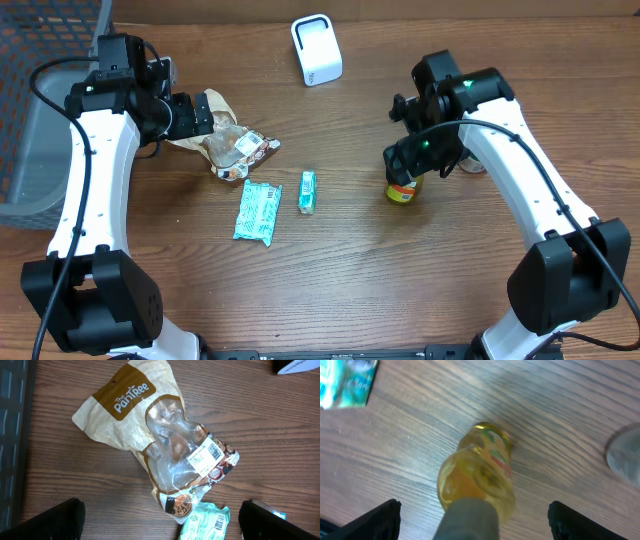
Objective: Scan the item barcode
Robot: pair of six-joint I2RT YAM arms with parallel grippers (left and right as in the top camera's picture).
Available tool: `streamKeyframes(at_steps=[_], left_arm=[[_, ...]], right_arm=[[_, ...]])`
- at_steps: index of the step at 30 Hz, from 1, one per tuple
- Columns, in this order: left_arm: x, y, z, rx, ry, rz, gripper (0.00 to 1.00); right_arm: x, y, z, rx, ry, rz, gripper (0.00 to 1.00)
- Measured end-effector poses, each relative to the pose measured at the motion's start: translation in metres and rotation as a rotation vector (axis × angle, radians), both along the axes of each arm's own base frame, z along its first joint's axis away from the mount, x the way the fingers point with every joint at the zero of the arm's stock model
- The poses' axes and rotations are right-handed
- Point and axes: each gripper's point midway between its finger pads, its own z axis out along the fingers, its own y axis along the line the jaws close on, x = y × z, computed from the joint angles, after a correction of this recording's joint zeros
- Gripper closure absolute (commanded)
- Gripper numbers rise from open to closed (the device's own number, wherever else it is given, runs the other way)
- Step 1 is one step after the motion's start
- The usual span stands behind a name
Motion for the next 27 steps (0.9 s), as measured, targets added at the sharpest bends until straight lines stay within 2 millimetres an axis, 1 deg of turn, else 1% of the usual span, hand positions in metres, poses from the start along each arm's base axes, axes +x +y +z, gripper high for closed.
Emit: streamKeyframes(at_steps=[3,5,10,11,13,17,21,27], left_arm=[[0.000,0.000,0.000,0.000,0.000,0.000,0.00],[0.000,0.000,0.000,0.000,0.000,0.000,0.00],[0.000,0.000,0.000,0.000,0.000,0.000,0.00],[0.000,0.000,0.000,0.000,0.000,0.000,0.01],[0.000,0.000,0.000,0.000,0.000,0.000,0.01],[0.000,0.000,0.000,0.000,0.000,0.000,0.01],[0.000,0.000,0.000,0.000,0.000,0.000,0.00],[0.000,0.000,0.000,0.000,0.000,0.000,0.00]], right_arm=[[-0.003,0.002,-0.008,0.013,0.005,0.071,0.15],[-0.004,0.002,-0.011,0.015,0.006,0.090,0.19],[-0.003,0.005,-0.021,0.027,-0.005,0.125,0.32],[-0.004,0.005,-0.023,0.029,-0.005,0.130,0.40],[-0.006,0.004,-0.029,0.028,0.001,0.131,0.46],[-0.004,0.005,-0.030,0.031,-0.008,0.140,0.49],[-0.003,0.005,-0.030,0.029,-0.009,0.132,0.50],[0.005,-0.006,-0.031,-0.039,-0.030,0.017,0.50]])
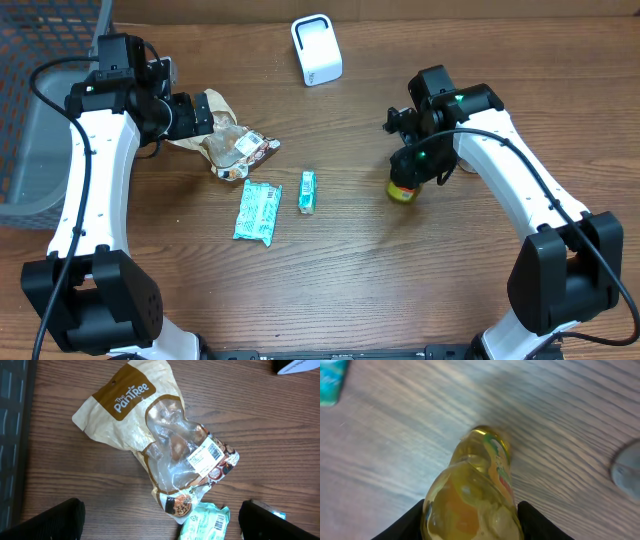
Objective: Scan the item barcode
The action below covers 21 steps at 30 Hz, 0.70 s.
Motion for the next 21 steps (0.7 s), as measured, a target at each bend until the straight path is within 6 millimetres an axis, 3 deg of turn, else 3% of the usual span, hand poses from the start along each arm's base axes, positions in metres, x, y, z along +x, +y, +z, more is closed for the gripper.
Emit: streamKeyframes(at_steps=[21], left_arm=[[0.000,0.000,0.000,0.000,0.000,0.000,0.00]], right_arm=[[0.027,-0.042,0.003,-0.177,-0.120,-0.348,0.51]])
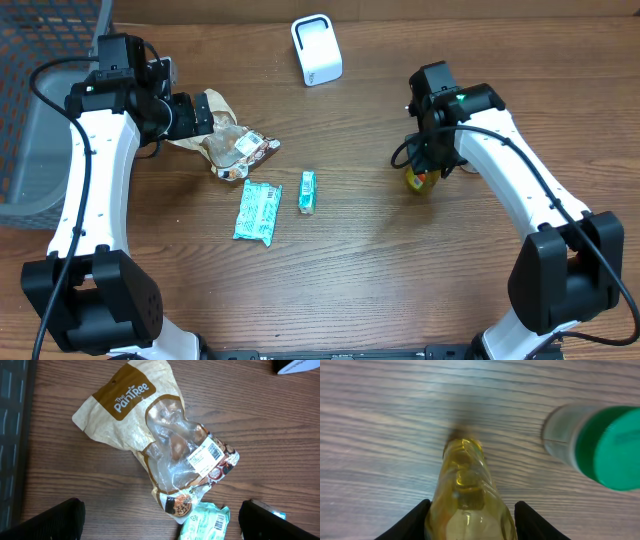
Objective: Scan the item barcode
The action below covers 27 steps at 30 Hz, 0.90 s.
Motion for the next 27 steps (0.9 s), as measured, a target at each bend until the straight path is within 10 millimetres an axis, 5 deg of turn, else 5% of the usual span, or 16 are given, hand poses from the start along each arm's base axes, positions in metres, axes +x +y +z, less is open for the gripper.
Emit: streamKeyframes(at_steps=[9,17,20,23,27], left_arm=[[0.000,0.000,0.000,0.000,0.000,0.000,0.01],[0.000,0.000,0.000,0.000,0.000,0.000,0.00],[0.000,0.000,0.000,0.000,0.000,0.000,0.00],[0.000,0.000,0.000,0.000,0.000,0.000,0.00],[0.000,0.000,0.000,0.000,0.000,0.000,0.00]], right_arm=[[0.006,-0.039,0.001,-0.021,-0.009,-0.128,0.49],[0.007,-0.044,0.001,-0.027,-0.012,-0.141,0.41],[0.007,-0.044,0.001,-0.027,-0.012,-0.141,0.31],[0.008,-0.044,0.001,-0.026,-0.017,-0.147,0.10],[0.019,-0.042,0.003,-0.015,-0.064,-0.140,0.07]])
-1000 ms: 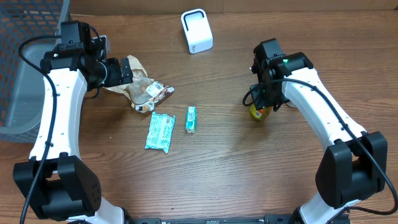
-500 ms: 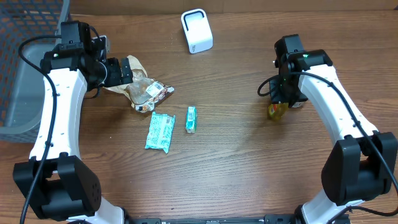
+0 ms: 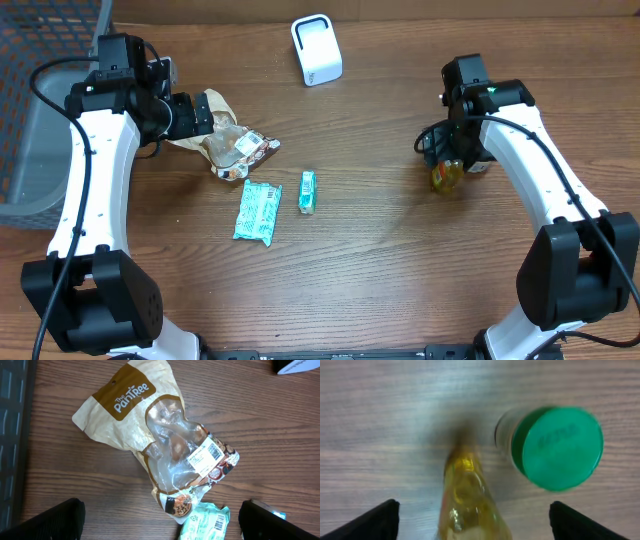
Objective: Scan the item barcode
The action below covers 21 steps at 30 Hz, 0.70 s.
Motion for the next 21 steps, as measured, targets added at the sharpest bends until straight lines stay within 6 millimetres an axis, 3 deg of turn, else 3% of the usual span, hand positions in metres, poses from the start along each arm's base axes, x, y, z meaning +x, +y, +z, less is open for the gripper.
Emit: streamKeyframes(at_steps=[5,9,12,13,21], left_arm=[[0.000,0.000,0.000,0.000,0.000,0.000,0.00],[0.000,0.000,0.000,0.000,0.000,0.000,0.00],[0.000,0.000,0.000,0.000,0.000,0.000,0.00],[0.000,0.000,0.000,0.000,0.000,0.000,0.01],[0.000,0.000,0.000,0.000,0.000,0.000,0.01]], right_arm=[[0.013,0.002,0.010,0.009,-0.051,0.001,0.07],[0.041,0.009,0.043,0.040,-0.169,0.004,0.07],[0.060,0.025,0.064,0.128,-0.249,0.029,0.07],[0.063,0.034,0.068,0.173,-0.263,0.043,0.01],[0.050,0.094,0.073,0.478,-0.204,0.121,0.00]])
